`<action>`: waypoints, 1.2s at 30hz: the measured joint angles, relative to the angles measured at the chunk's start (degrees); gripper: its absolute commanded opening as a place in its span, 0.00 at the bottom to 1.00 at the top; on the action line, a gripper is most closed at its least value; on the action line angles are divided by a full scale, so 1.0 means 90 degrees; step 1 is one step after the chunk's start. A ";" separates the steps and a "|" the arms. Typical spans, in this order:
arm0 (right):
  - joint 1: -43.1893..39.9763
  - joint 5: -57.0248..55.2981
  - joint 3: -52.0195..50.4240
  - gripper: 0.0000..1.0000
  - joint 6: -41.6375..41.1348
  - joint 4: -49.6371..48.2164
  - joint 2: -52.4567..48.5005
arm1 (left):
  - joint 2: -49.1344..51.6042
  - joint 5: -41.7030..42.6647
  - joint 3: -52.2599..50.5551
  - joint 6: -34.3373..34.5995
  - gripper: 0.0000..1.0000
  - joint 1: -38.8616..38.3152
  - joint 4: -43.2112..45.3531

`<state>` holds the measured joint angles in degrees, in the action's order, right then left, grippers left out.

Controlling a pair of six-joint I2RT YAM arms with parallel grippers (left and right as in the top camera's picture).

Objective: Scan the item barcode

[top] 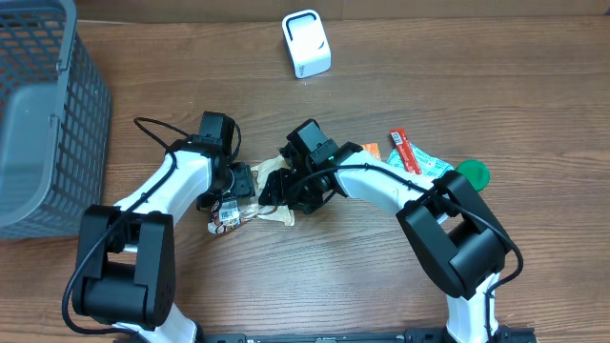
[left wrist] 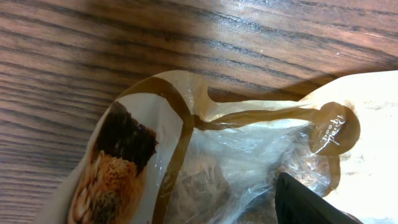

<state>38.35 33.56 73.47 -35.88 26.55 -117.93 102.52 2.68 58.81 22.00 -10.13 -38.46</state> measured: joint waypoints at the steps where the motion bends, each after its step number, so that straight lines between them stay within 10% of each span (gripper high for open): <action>1: -0.0027 0.0022 0.0000 0.68 -0.0010 0.0005 -0.0005 | 0.0000 0.0000 0.0000 -0.0002 0.67 0.0000 0.0000; 16: -0.0165 0.0063 -0.0136 0.68 -0.0330 -0.0452 -0.0012 | 0.0005 -0.0010 0.0000 -0.0017 0.64 0.0000 0.0032; 23: -0.0168 0.0294 -0.0680 0.57 -0.0668 -0.1763 0.0007 | 0.0005 -0.0056 0.0000 -0.0017 0.64 0.0010 0.0112; 29: -0.0177 0.0600 -0.0940 0.17 -0.0663 -0.2295 -0.0061 | 0.0017 -0.0112 0.0000 -0.0143 0.67 0.0017 0.0141; 36: -0.0231 0.0748 -0.0947 0.16 -0.0605 -0.2081 -0.0078 | 0.0017 -0.0085 0.0027 -0.0308 0.73 0.0090 0.0126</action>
<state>36.27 40.29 64.95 -41.32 7.81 -118.63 102.67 1.91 59.05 19.22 -9.32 -37.32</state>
